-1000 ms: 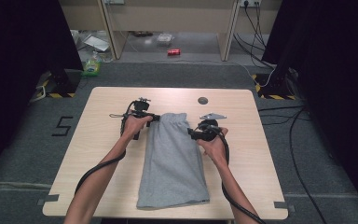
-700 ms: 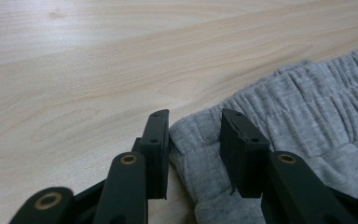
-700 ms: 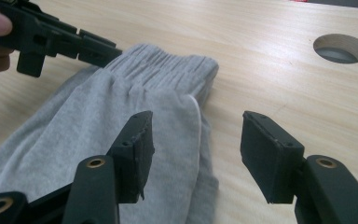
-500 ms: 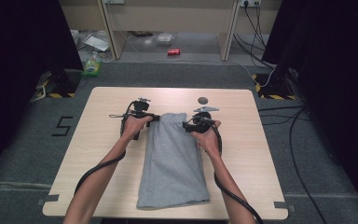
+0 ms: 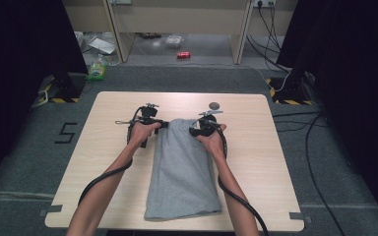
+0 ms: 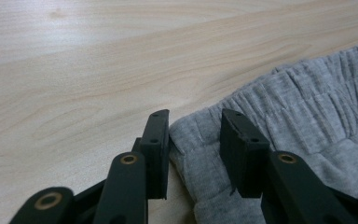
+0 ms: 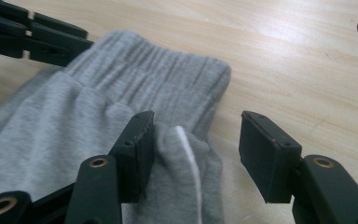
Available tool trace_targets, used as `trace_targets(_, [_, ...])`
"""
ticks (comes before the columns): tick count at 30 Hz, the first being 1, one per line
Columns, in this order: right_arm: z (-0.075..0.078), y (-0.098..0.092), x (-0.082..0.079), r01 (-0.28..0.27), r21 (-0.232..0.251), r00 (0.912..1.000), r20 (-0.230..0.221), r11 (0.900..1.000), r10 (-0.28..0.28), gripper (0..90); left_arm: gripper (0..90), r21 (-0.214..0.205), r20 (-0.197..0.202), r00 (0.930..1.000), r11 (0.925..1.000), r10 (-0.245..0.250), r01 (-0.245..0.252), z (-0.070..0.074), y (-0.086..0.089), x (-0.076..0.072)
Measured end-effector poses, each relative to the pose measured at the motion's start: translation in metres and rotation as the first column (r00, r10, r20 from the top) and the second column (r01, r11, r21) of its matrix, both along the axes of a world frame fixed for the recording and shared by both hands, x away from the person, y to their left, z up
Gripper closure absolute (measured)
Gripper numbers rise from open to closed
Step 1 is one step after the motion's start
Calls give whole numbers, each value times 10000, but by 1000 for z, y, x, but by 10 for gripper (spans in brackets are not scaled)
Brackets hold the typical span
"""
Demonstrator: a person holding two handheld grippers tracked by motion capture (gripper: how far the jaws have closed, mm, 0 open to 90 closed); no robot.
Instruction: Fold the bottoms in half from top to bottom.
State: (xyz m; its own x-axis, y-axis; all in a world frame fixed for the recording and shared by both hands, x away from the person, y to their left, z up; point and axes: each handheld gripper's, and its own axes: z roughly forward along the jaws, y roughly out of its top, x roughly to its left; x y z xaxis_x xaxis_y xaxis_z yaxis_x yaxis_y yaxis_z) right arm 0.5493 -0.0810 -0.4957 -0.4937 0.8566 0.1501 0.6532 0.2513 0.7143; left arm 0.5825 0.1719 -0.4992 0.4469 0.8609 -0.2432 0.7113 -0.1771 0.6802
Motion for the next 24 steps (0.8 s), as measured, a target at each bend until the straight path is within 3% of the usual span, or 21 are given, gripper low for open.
trace_targets(6, [-9,0,6,95,-128,9994,-326,9999,-99,463,645,-48,29,10000,10000,-58,58,0,0,0])
trace_targets(10, [-10,2,8,5,-225,9995,-316,9997,-12,492,652,-108,34,10000,9999,-53,53,-1,1,-1])
trace_targets(11, [-9,3,9,-138,-97,9985,-524,9999,133,588,672,-105,49,10000,9999,-62,63,0,0,-1])
trace_targets(12, [-9,3,9,-138,-97,9985,-524,9999,133,588,672,-78,98,9999,9999,-72,73,0,0,-1])
trace_targets(15, [-9,4,8,-301,50,9974,-658,9995,303,710,738,25,309,9994,9999,-129,129,1,-3,-3])
trace_targets(24, [-7,-3,7,-224,793,9976,-639,9966,275,772,801,-499,467,9989,9987,-90,113,7,2,-6])
